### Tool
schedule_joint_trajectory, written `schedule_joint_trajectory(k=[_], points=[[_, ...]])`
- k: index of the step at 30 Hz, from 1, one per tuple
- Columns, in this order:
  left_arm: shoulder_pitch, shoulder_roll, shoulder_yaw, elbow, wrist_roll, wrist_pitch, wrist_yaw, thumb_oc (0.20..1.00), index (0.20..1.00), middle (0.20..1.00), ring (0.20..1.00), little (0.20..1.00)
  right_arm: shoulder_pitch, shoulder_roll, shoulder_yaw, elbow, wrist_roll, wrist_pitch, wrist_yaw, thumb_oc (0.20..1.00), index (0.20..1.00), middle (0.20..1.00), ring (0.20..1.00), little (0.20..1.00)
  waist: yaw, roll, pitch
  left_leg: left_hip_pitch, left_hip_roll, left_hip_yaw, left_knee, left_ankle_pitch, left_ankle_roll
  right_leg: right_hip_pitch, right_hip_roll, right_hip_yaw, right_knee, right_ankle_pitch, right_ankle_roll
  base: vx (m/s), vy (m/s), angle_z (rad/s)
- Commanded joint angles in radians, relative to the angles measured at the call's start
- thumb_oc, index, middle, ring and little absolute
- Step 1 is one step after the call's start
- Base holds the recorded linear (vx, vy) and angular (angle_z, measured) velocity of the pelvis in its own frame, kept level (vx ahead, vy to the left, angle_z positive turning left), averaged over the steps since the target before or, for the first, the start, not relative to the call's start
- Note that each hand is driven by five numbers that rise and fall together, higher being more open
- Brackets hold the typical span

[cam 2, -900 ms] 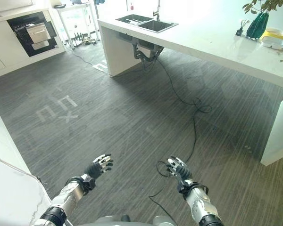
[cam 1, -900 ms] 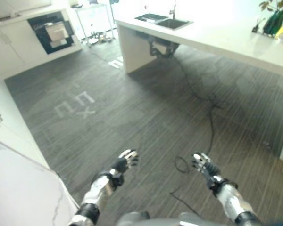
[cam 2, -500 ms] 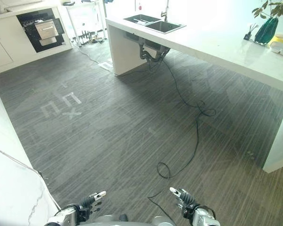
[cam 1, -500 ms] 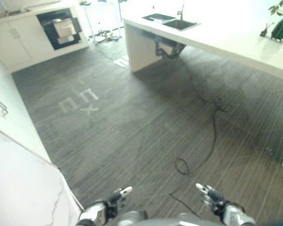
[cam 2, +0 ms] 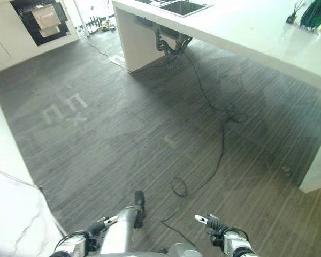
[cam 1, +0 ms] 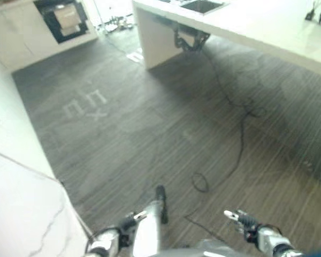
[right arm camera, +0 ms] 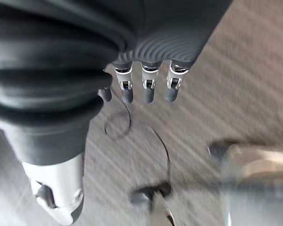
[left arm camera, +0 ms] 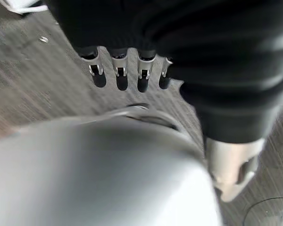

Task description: Place the dishes in the dishwasher.

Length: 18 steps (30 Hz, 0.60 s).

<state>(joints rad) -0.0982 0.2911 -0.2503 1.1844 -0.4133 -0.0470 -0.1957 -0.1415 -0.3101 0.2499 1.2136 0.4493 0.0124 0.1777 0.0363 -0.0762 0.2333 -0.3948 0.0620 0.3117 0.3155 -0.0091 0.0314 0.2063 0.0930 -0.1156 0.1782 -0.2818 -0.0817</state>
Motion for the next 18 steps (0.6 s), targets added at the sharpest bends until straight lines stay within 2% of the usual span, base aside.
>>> schedule_joint_trajectory(k=[1,2,3,4,5,6,8,9,10,11,13,14,17,18], points=[[-0.003,-0.049,-0.042,-0.031,0.006,-0.051,-0.018,1.000,1.000,1.000,1.000,1.000,0.048,-0.012,-0.044,-0.043,-0.028,-0.031,-0.046,1.000,1.000,1.000,1.000,1.000,0.016,0.069,-0.083,0.087,-0.001,-0.101,-0.015,-0.025,-0.004,0.015,-0.086,0.012,0.122,-0.023,0.119,0.53,0.381,0.29],[-0.005,-0.044,-0.048,-0.037,0.013,-0.052,-0.019,1.000,1.000,1.000,1.000,1.000,0.049,-0.008,-0.051,-0.043,-0.037,-0.035,-0.056,1.000,1.000,1.000,1.000,1.000,0.010,0.068,-0.092,0.107,-0.017,-0.106,-0.015,-0.050,0.015,0.041,-0.091,0.002,0.122,0.046,0.137,0.60,0.498,0.06],[-0.020,-0.037,-0.071,-0.043,0.034,-0.058,-0.026,1.000,1.000,1.000,1.000,1.000,0.047,0.000,-0.055,-0.049,-0.051,-0.045,-0.081,1.000,1.000,1.000,1.000,1.000,-0.010,0.074,-0.105,0.143,-0.047,-0.131,-0.015,-0.089,0.048,0.006,-0.105,-0.009,0.239,0.197,0.185,0.40,0.384,0.11],[-0.026,-0.031,-0.081,-0.044,0.037,-0.061,-0.027,1.000,1.000,1.000,1.000,1.000,0.047,0.000,-0.056,-0.054,-0.055,-0.047,-0.088,1.000,1.000,1.000,1.000,1.000,-0.015,0.076,-0.108,0.152,-0.057,-0.138,-0.015,-0.101,0.058,-0.024,-0.107,-0.007,0.323,0.232,0.202,0.40,0.413,0.39],[-0.040,-0.020,-0.099,-0.050,0.031,-0.063,-0.017,1.000,1.000,1.000,1.000,1.000,0.047,0.005,-0.051,-0.066,-0.043,-0.047,-0.101,1.000,1.000,1.000,1.000,1.000,-0.020,0.085,-0.116,0.163,-0.070,-0.153,-0.015,-0.121,0.077,-0.090,-0.101,-0.003,0.479,0.315,0.237,0.37,0.320,0.57],[-0.063,-0.009,-0.118,-0.064,0.009,-0.058,-0.002,1.000,1.000,1.000,1.000,1.000,0.041,0.010,-0.046,-0.071,-0.030,-0.042,-0.100,1.000,1.000,1.000,1.000,1.000,-0.033,0.088,-0.108,0.197,-0.094,-0.175,-0.015,-0.147,0.095,-0.196,-0.108,-0.011,0.598,0.313,0.228,0.42,0.264,0.51],[-0.078,-0.001,-0.126,-0.082,0.022,-0.053,-0.018,1.000,1.000,1.000,1.000,1.000,0.045,0.009,-0.044,-0.066,-0.013,-0.063,-0.101,1.000,1.000,1.000,1.000,1.000,-0.060,0.096,-0.094,0.234,-0.110,-0.217,-0.015,-0.156,0.094,-0.276,-0.060,0.013,0.520,0.274,0.195,0.34,0.046,0.12],[-0.089,0.001,-0.131,-0.098,0.040,-0.038,-0.025,1.000,1.000,1.000,1.000,1.000,0.049,0.004,-0.046,-0.074,0.010,-0.067,-0.107,1.000,1.000,1.000,1.000,1.000,-0.077,0.103,-0.087,0.253,-0.116,-0.247,-0.015,-0.161,0.088,-0.313,-0.046,0.019,0.436,0.265,0.180,0.29,-0.080,0.72],[-0.101,0.004,-0.137,-0.115,0.061,-0.019,-0.029,1.000,1.000,1.000,1.000,1.000,0.058,-0.006,-0.051,-0.091,0.036,-0.069,-0.107,1.000,1.000,1.000,1.000,1.000,-0.095,0.101,-0.078,0.274,-0.127,-0.277,-0.015,-0.176,0.084,-0.343,-0.053,0.021,0.308,0.259,0.170,0.34,-0.130,1.27],[-0.110,0.005,-0.146,-0.119,0.072,-0.008,-0.029,1.000,1.000,1.000,1.000,1.000,0.066,-0.015,-0.058,-0.095,0.051,-0.080,-0.102,1.000,1.000,1.000,1.000,1.000,-0.119,0.092,-0.070,0.299,-0.142,-0.300,-0.015,-0.200,0.086,-0.383,-0.073,0.035,0.167,0.293,0.174,0.34,-0.149,1.36],[-0.112,0.001,-0.148,-0.106,0.076,-0.006,-0.026,1.000,1.000,1.000,1.000,1.000,0.084,-0.017,-0.076,-0.073,0.045,-0.115,-0.074,1.000,1.000,1.000,1.000,1.000,-0.152,0.070,-0.054,0.362,-0.170,-0.324,-0.015,-0.250,0.086,-0.482,-0.115,0.060,0.122,0.347,0.206,0.45,-0.181,1.16],[-0.107,-0.003,-0.151,-0.099,0.081,-0.007,-0.025,1.000,1.000,1.000,1.000,1.000,0.087,-0.013,-0.084,-0.064,0.044,-0.126,-0.071,1.000,1.000,1.000,1.000,1.000,-0.157,0.067,-0.055,0.388,-0.172,-0.330,-0.015,-0.266,0.082,-0.496,-0.121,0.058,0.122,0.344,0.207,0.53,-0.213,1.02],[-0.095,-0.023,-0.168,-0.071,0.085,-0.009,-0.015,1.000,1.000,1.000,1.000,1.000,0.063,-0.006,-0.075,-0.052,0.072,-0.113,-0.102,1.000,1.000,1.000,1.000,1.000,-0.157,0.055,-0.085,0.468,-0.142,-0.308,-0.015,-0.277,0.054,-0.420,-0.106,0.053,0.122,0.256,0.153,0.59,-0.255,0.33],[-0.095,-0.026,-0.164,-0.065,0.085,-0.014,-0.022,1.000,1.000,1.000,1.000,1.000,0.058,-0.013,-0.070,-0.060,0.059,-0.102,-0.110,1.000,1.000,1.000,1.000,1.000,-0.153,0.045,-0.098,0.519,-0.126,-0.281,-0.015,-0.205,0.031,-0.386,-0.108,0.057,0.122,0.227,0.133,0.64,-0.291,0.19]])
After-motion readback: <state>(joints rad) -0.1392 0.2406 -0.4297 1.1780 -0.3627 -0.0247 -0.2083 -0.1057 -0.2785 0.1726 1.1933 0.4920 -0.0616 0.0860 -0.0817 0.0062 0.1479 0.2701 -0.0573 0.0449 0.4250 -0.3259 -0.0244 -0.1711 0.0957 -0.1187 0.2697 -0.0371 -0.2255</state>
